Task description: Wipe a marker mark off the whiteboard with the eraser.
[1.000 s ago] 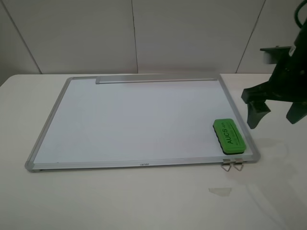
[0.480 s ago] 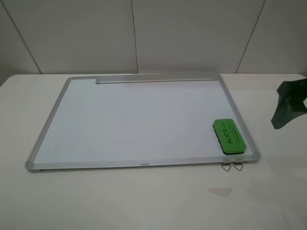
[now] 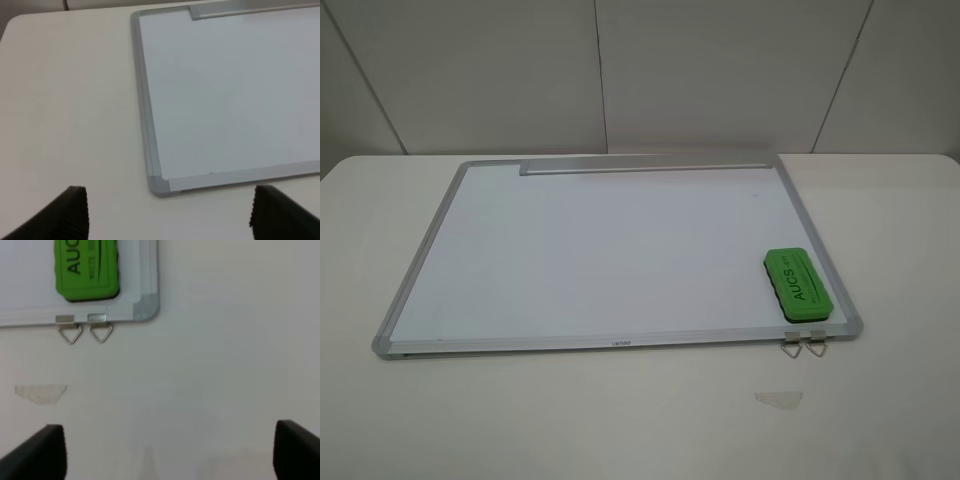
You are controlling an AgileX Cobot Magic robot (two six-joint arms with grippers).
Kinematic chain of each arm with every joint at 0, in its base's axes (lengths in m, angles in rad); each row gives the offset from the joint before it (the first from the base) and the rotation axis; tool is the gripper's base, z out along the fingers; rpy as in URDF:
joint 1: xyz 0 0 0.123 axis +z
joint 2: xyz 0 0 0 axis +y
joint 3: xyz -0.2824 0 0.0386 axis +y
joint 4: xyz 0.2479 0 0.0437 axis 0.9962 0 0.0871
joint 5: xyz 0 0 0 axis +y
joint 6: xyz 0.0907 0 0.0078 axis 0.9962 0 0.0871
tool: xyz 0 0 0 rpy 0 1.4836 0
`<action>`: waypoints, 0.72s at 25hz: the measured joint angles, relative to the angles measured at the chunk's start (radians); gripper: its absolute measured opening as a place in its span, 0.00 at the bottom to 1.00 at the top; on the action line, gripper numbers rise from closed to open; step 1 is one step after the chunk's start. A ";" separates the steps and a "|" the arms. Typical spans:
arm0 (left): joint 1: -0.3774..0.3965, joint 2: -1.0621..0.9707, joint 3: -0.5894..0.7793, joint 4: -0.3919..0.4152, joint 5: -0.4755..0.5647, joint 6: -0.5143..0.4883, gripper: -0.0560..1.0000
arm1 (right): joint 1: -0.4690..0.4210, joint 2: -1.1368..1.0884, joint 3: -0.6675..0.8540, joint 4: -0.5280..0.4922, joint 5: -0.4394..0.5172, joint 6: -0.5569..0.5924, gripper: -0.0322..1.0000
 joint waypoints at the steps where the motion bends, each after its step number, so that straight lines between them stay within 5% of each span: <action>1: -0.004 0.000 0.000 0.000 0.000 0.000 0.70 | 0.000 -0.052 0.013 -0.013 -0.005 0.000 0.83; 6: -0.004 0.000 0.000 0.000 0.000 0.000 0.70 | 0.000 -0.311 0.026 -0.009 -0.098 0.000 0.83; 18: -0.004 0.000 0.000 0.000 0.000 0.000 0.70 | 0.001 -0.606 0.052 -0.006 -0.078 -0.015 0.83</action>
